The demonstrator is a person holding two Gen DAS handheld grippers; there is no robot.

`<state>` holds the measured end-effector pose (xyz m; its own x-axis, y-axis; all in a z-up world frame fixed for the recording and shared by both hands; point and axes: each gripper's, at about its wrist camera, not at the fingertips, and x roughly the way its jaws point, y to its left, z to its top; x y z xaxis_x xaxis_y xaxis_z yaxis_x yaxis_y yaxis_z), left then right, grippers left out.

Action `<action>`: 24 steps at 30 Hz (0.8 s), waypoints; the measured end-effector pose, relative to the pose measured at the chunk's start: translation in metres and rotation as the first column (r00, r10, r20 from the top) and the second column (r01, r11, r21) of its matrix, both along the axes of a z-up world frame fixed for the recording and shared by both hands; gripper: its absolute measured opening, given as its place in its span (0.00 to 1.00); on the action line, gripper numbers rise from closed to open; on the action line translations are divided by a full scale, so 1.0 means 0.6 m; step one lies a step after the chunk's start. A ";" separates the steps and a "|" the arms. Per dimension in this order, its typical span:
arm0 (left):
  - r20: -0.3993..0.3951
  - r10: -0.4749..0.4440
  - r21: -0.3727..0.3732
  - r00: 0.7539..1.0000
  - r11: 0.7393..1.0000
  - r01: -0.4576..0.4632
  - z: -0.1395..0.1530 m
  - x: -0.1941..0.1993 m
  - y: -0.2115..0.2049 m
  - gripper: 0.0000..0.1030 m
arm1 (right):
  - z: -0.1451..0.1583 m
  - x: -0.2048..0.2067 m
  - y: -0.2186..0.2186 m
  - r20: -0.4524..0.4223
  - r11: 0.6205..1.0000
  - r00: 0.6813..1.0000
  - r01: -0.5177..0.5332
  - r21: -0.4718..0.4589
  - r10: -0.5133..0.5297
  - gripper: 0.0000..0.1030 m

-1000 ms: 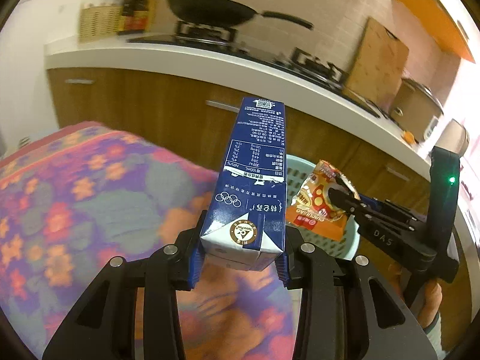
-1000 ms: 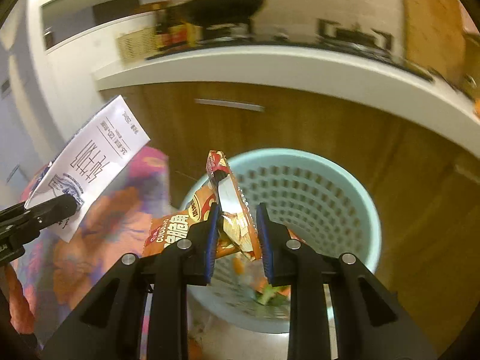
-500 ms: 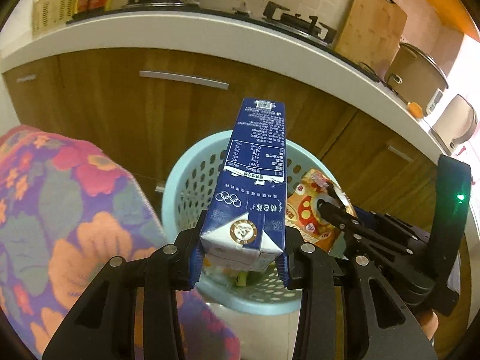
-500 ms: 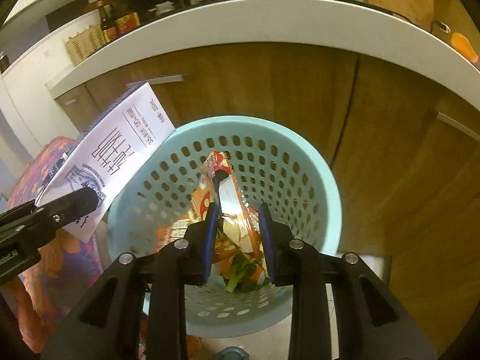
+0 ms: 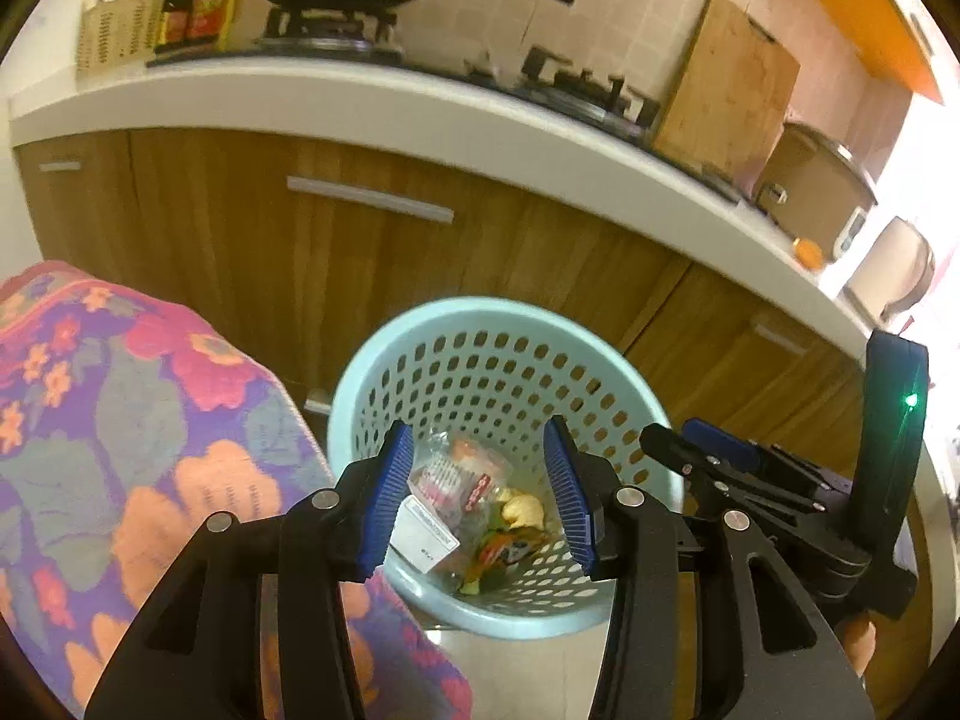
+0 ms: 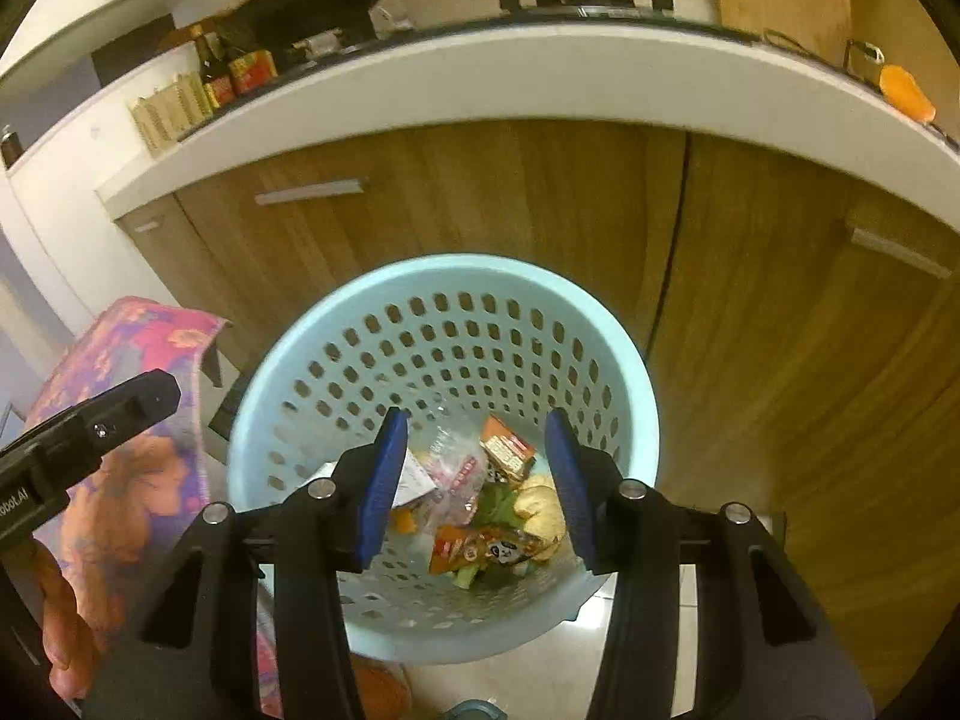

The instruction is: Collect trash

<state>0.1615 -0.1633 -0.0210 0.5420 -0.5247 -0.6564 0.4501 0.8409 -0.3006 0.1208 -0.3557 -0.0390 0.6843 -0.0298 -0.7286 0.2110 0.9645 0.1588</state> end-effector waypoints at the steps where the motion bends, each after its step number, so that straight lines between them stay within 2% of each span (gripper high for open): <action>1: 0.013 0.007 -0.005 1.000 1.000 -0.007 0.008 -0.007 0.005 0.46 | 0.009 -0.006 0.008 0.013 1.000 1.000 -0.007 -0.006 0.007 0.43; 10: 0.155 0.088 -0.025 0.984 0.996 -0.085 0.069 -0.094 0.083 0.58 | 0.067 -0.049 0.081 0.084 0.997 0.994 -0.068 -0.045 0.072 0.46; 14: 0.220 0.157 -0.005 0.963 0.987 -0.160 0.076 -0.132 0.131 0.69 | 0.087 -0.068 0.121 0.105 0.993 0.989 -0.095 -0.071 0.102 0.47; 15: 0.239 0.180 0.001 0.954 0.983 -0.186 0.076 -0.140 0.141 0.71 | 0.091 -0.071 0.130 0.111 0.992 0.988 -0.100 -0.076 0.108 0.49; 16: 0.281 0.233 0.002 0.931 0.970 -0.243 0.075 -0.153 0.158 0.72 | 0.097 -0.076 0.142 0.120 0.991 0.986 -0.108 -0.082 0.117 0.51; 18: 0.355 0.324 -0.006 0.877 0.939 -0.344 0.070 -0.173 0.182 0.85 | 0.103 -0.085 0.163 0.141 0.988 0.980 -0.126 -0.089 0.138 0.51; 19: 0.390 0.387 -0.010 0.836 0.909 -0.416 0.063 -0.182 0.197 0.85 | 0.106 -0.091 0.176 0.154 0.986 0.977 -0.136 -0.095 0.150 0.51; 20: 0.397 0.418 -0.011 0.817 0.892 -0.451 0.057 -0.187 0.208 0.85 | 0.108 -0.097 0.190 0.163 0.984 0.973 -0.147 -0.104 0.163 0.51; 24: 0.396 0.448 -0.010 0.802 0.875 -0.484 0.054 -0.189 0.232 0.85 | 0.104 -0.108 0.240 0.165 0.970 0.967 -0.166 -0.179 0.195 0.56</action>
<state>0.0484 -0.0244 0.0115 0.9186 -0.0960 -0.3833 0.0594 0.9926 -0.1062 0.0562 -0.2118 0.0236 0.8083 -0.0011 -0.5887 0.0134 0.9998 0.0166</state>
